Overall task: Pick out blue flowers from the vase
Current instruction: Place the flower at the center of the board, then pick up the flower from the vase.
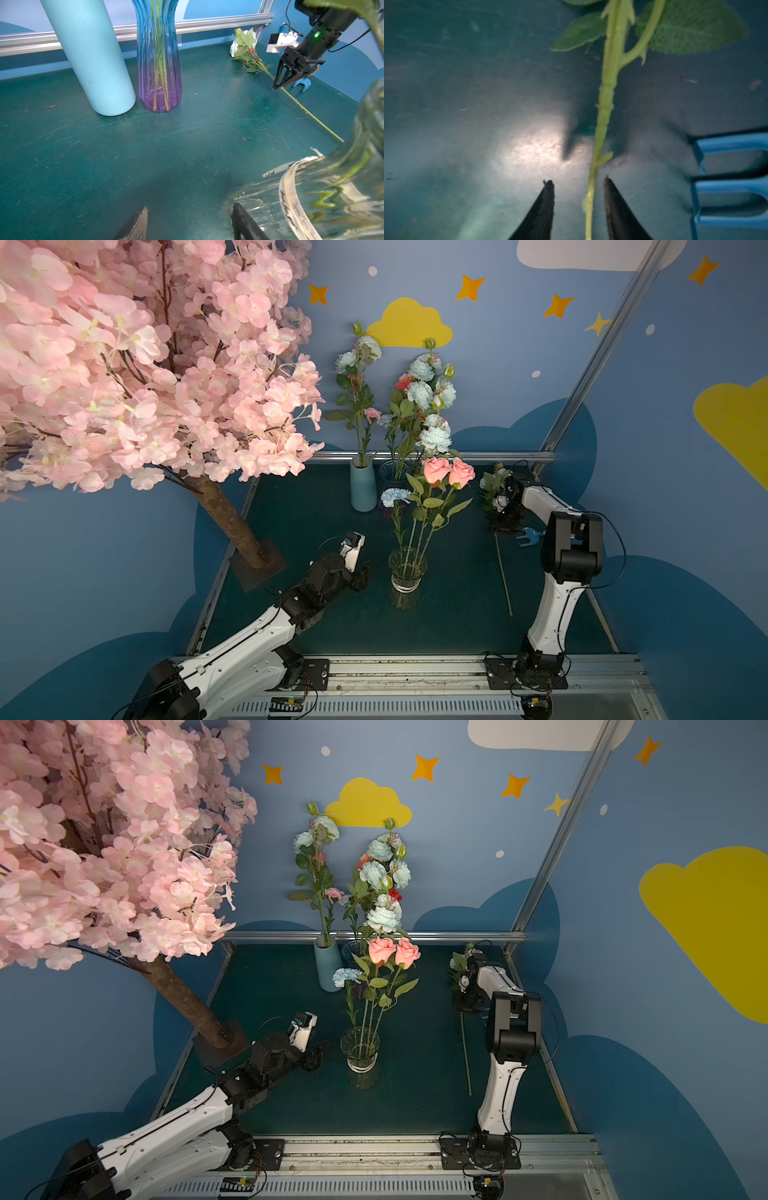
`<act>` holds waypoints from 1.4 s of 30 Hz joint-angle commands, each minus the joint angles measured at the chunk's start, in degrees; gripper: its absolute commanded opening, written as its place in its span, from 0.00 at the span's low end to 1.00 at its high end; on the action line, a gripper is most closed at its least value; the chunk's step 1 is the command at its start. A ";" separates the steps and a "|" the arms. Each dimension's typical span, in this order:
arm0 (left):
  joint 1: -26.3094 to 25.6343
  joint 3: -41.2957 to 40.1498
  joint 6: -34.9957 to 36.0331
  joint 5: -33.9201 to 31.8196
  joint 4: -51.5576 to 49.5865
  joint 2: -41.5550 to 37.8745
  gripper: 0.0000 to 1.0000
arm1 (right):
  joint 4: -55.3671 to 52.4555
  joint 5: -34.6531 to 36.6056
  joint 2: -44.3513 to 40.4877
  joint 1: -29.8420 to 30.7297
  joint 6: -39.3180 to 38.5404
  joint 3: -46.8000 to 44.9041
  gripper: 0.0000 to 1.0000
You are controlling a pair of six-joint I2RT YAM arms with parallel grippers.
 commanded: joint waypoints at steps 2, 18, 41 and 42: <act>0.19 -0.29 -0.27 0.01 0.67 -0.07 0.65 | 9.68 -1.91 -14.01 4.29 1.72 -12.36 0.51; 0.30 3.63 -5.33 2.34 -10.46 -11.24 0.58 | 47.13 -13.60 -43.83 15.97 8.46 -43.25 0.42; -0.03 29.66 -12.39 21.94 -21.51 6.48 0.52 | 60.49 -14.54 -45.79 17.85 10.18 -50.30 0.32; 0.01 29.26 -12.48 22.27 -21.22 6.50 0.52 | 60.66 -14.66 -45.57 17.89 10.30 -50.27 0.32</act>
